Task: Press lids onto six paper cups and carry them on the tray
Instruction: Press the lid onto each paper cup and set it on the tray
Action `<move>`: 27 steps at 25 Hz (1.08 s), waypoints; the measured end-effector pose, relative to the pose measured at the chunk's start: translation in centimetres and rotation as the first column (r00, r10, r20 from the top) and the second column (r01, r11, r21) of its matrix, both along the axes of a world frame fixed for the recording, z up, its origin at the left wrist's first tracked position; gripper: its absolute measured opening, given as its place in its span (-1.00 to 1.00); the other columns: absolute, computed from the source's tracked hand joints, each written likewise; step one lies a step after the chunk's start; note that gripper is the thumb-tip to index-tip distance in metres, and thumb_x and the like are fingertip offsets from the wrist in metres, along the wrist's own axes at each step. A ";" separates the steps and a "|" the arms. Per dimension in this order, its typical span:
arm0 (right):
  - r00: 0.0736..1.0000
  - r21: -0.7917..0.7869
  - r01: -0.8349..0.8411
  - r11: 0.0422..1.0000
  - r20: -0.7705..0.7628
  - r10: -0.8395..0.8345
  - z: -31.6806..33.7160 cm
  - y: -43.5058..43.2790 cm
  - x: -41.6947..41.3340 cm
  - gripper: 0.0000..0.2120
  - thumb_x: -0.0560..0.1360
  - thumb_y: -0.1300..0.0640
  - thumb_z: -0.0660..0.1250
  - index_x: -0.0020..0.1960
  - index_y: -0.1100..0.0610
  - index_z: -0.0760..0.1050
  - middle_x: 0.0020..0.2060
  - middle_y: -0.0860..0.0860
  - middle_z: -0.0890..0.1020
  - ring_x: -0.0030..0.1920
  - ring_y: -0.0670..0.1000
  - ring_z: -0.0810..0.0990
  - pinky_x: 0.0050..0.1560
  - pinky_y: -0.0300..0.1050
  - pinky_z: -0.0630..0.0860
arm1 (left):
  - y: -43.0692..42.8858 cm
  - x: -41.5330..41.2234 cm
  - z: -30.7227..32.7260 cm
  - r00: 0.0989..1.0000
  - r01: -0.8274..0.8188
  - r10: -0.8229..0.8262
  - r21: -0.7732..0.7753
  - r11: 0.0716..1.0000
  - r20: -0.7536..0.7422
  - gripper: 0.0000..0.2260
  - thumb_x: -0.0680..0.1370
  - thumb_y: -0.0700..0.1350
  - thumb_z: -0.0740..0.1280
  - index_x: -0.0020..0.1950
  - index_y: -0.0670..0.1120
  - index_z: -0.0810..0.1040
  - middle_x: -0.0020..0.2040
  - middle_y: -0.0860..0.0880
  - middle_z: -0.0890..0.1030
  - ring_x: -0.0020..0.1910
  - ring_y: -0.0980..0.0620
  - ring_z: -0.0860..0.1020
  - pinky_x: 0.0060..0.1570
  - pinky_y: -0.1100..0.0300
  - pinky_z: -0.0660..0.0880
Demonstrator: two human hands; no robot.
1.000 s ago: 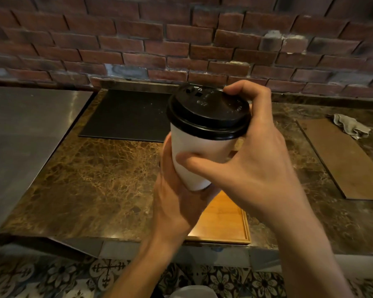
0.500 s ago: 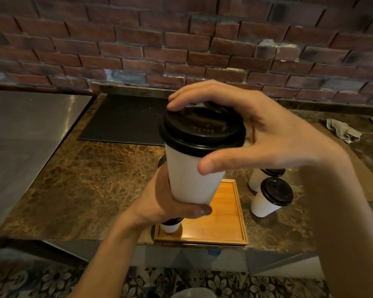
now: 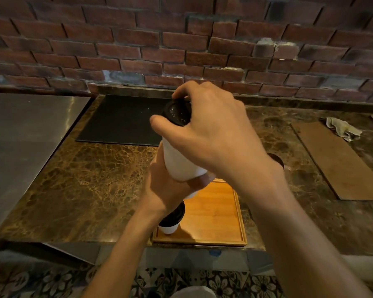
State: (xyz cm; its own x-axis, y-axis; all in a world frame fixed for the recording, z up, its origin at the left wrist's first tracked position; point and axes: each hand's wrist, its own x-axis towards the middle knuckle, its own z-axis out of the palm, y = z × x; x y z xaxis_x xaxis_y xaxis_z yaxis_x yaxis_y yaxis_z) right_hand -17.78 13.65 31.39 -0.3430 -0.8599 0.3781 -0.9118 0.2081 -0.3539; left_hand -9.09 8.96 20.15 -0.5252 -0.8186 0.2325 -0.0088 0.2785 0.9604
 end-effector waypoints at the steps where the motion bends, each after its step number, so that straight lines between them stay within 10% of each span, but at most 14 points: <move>1: 0.999 -0.011 -0.036 0.999 -0.016 0.036 -0.1 -0.1 -0.4 -0.47 0.46 -0.36 0.25 0.24 -0.02 0.45 0.00 -0.11 0.48 -0.02 -0.07 0.46 -0.22 -0.21 0.32 | -0.2 0.0 -0.2 1.000 0.000 0.000 0.000 1.000 -0.009 -0.30 0.07 0.17 0.55 0.13 0.15 0.36 -0.09 0.16 0.55 -0.10 0.41 0.53 -0.35 0.49 0.47; 7: 0.643 -0.089 -0.628 0.773 0.500 0.580 1.8 0.6 -4.7 -0.65 0.51 0.08 0.37 0.28 0.13 0.51 0.15 -0.02 0.58 0.12 -0.11 0.57 0.02 -0.24 0.52 | -2.5 1.4 0.3 0.861 0.504 -0.479 0.164 0.848 -0.174 -0.48 0.16 -0.11 0.56 0.09 0.13 0.59 0.00 -0.01 0.66 0.00 -0.04 0.63 -0.12 0.09 0.59; 10: 0.780 -0.122 -0.519 0.846 0.337 0.527 2.0 0.5 -3.6 -0.71 0.51 0.01 0.34 0.19 0.08 0.59 0.03 -0.09 0.63 0.03 -0.16 0.59 -0.04 -0.30 0.50 | -2.5 0.8 0.6 0.879 0.475 -0.455 0.169 0.864 -0.143 -0.47 0.13 -0.07 0.56 0.08 0.06 0.58 -0.01 -0.06 0.65 0.00 -0.12 0.62 -0.09 -0.11 0.59; 13: 0.983 -0.271 -0.149 0.951 0.067 0.174 1.0 0.4 -0.3 -0.72 0.47 -0.15 0.25 0.02 -0.06 0.64 -0.18 -0.15 0.66 -0.12 -0.11 0.61 -0.15 -0.09 0.57 | -2.2 0.2 1.2 0.935 0.331 -0.325 0.020 0.943 -0.140 -0.54 0.14 0.02 0.50 0.01 0.08 0.52 -0.09 0.16 0.64 -0.08 0.17 0.61 -0.20 0.26 0.57; 20: 0.992 -0.295 0.067 0.953 0.120 -0.033 1.6 -0.7 0.1 -0.72 0.54 -0.15 0.22 0.05 -0.05 0.63 -0.16 -0.13 0.66 -0.09 -0.07 0.62 -0.09 -0.06 0.59 | -1.2 -0.7 1.6 0.957 0.200 -0.203 -0.034 0.979 -0.207 -0.39 0.17 0.01 0.53 0.17 0.01 0.42 -0.03 0.18 0.62 -0.04 0.24 0.59 -0.24 0.43 0.52; 24: 0.941 -0.172 -0.276 0.946 0.153 0.303 2.6 0.3 -3.0 -0.74 0.53 -0.12 0.34 0.14 -0.02 0.61 -0.01 -0.15 0.65 0.02 -0.19 0.59 -0.04 -0.29 0.53 | -1.6 0.0 1.4 0.932 0.310 -0.304 0.002 0.951 -0.198 -0.29 0.16 -0.06 0.57 0.25 0.08 0.36 0.02 0.18 0.58 0.03 0.12 0.59 -0.22 0.28 0.58; 27: 0.719 -0.102 -0.604 0.791 0.357 0.596 3.3 0.9 -5.2 -0.68 0.51 0.05 0.38 0.24 0.11 0.55 0.13 -0.03 0.60 0.11 -0.11 0.58 -0.01 -0.26 0.50 | -2.4 0.2 1.0 0.856 0.488 -0.466 0.052 0.871 -0.222 -0.40 0.17 -0.17 0.54 0.17 0.05 0.49 0.00 0.06 0.63 -0.01 0.01 0.63 -0.18 0.17 0.59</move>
